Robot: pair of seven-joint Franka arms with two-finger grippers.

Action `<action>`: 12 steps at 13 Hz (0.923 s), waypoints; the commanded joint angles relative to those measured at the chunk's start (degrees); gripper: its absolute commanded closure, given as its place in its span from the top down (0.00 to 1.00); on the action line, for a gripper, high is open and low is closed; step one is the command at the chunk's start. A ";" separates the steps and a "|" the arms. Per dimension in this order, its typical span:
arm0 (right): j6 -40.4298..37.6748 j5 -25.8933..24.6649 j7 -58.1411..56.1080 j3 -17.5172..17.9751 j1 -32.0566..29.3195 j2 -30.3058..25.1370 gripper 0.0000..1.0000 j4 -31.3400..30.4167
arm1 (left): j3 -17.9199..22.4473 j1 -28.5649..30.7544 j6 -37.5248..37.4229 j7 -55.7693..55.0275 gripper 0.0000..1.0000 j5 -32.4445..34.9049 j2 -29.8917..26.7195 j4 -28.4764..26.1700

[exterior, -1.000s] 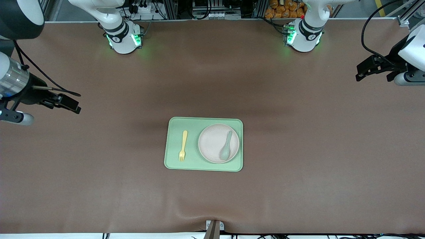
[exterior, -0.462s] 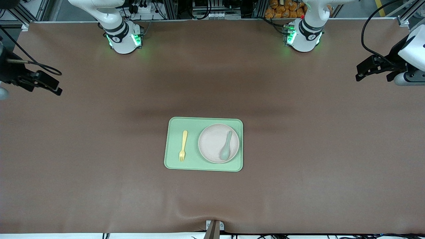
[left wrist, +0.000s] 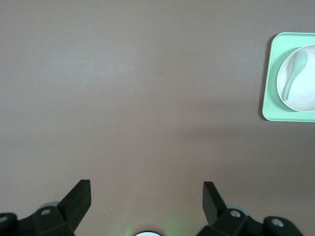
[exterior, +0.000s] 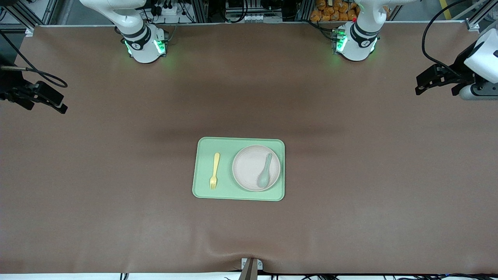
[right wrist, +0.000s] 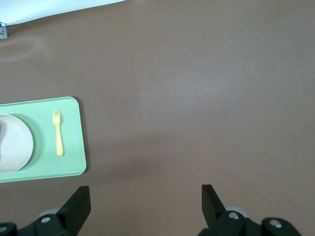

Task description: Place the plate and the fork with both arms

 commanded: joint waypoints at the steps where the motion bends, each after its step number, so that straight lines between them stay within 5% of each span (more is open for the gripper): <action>1: 0.40 -0.18 -0.68 -0.69 0.94 0.35 1.00 0.78 | -0.25 -0.08 0.27 -0.88 1.00 -0.27 -0.55 -0.16; 12: 0.05 -3.34 -2.61 -0.52 0.94 0.61 1.00 1.23 | -1.57 0.27 0.35 -0.80 1.00 -0.09 -0.55 -0.16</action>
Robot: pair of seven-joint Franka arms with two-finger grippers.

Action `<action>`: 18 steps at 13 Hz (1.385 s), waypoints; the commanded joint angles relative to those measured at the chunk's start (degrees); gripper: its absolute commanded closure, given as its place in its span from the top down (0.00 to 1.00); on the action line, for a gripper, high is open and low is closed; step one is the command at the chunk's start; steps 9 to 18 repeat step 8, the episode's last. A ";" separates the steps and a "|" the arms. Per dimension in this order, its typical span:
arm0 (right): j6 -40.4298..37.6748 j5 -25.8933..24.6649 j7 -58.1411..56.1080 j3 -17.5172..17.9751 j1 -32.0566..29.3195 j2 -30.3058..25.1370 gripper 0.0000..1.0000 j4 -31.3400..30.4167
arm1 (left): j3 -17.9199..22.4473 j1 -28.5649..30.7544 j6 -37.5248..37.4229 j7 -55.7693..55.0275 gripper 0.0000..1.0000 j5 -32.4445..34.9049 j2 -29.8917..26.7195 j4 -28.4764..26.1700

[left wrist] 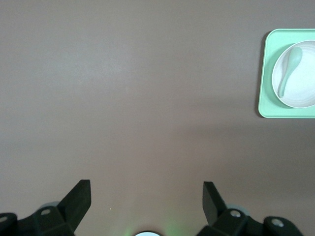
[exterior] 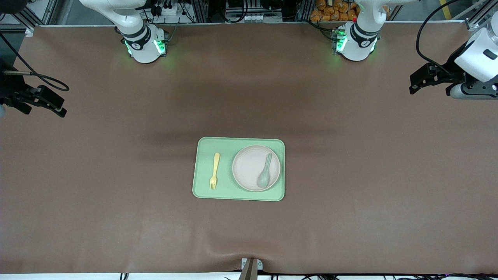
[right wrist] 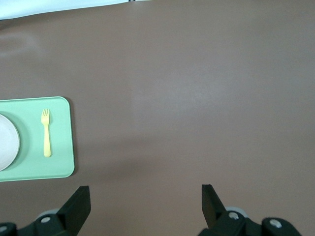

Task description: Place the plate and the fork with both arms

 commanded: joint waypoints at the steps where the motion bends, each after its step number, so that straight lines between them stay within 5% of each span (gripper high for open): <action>1: -0.46 -0.75 -0.47 -0.50 0.56 0.32 1.00 1.06 | 0.07 0.27 0.44 -0.63 1.00 -0.09 -0.55 -0.16; 18: -0.82 -0.75 -0.47 -0.50 1.00 0.23 1.00 1.06 | 0.07 0.27 0.44 -0.63 1.00 -0.09 -0.55 -0.25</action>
